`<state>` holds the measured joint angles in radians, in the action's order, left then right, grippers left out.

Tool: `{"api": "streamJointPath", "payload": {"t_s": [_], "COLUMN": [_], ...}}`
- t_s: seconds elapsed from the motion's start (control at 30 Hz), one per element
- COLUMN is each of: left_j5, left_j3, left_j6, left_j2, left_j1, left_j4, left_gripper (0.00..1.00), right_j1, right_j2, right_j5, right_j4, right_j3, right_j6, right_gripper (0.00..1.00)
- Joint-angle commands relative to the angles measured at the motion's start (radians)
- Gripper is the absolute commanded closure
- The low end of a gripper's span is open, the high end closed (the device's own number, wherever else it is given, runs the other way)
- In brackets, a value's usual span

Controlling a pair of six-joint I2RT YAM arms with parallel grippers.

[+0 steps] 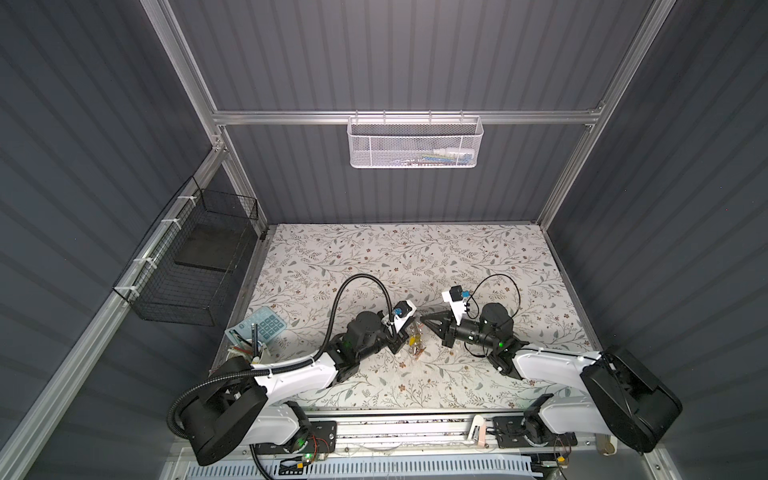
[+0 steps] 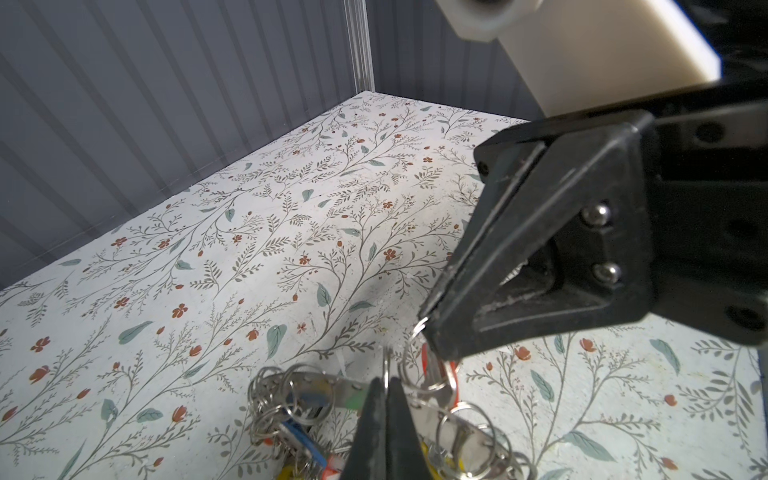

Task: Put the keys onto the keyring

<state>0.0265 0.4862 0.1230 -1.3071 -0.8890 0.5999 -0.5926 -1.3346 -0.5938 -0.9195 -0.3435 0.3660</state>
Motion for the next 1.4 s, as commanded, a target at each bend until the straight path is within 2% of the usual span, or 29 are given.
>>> {"api": "streamJointPath", "payload": {"t_s": [0.0, 0.43, 0.8, 1.37], "left_j5": [0.032, 0.069, 0.03, 0.065], "left_j3": [0.025, 0.031, 0.056, 0.056], "left_j6": [-0.017, -0.029, -0.081, -0.105], "left_j2": [-0.02, -0.027, -0.02, 0.005], "left_j1": [-0.003, -0.002, 0.001, 0.013], "left_j4": [-0.007, -0.011, -0.058, -0.067], "left_gripper": [1.0, 1.0, 1.0, 1.0], "right_j1": [-0.009, -0.039, -0.054, -0.058], "right_j2": [0.014, 0.037, 0.037, 0.032], "right_j5": [0.021, 0.093, 0.153, 0.183], "right_j4": [-0.028, 0.041, 0.092, 0.121], "right_j3": [-0.009, -0.019, -0.028, -0.039], "right_j6": [-0.024, -0.094, -0.133, -0.15], "right_gripper": [1.0, 1.0, 1.0, 1.0]}}
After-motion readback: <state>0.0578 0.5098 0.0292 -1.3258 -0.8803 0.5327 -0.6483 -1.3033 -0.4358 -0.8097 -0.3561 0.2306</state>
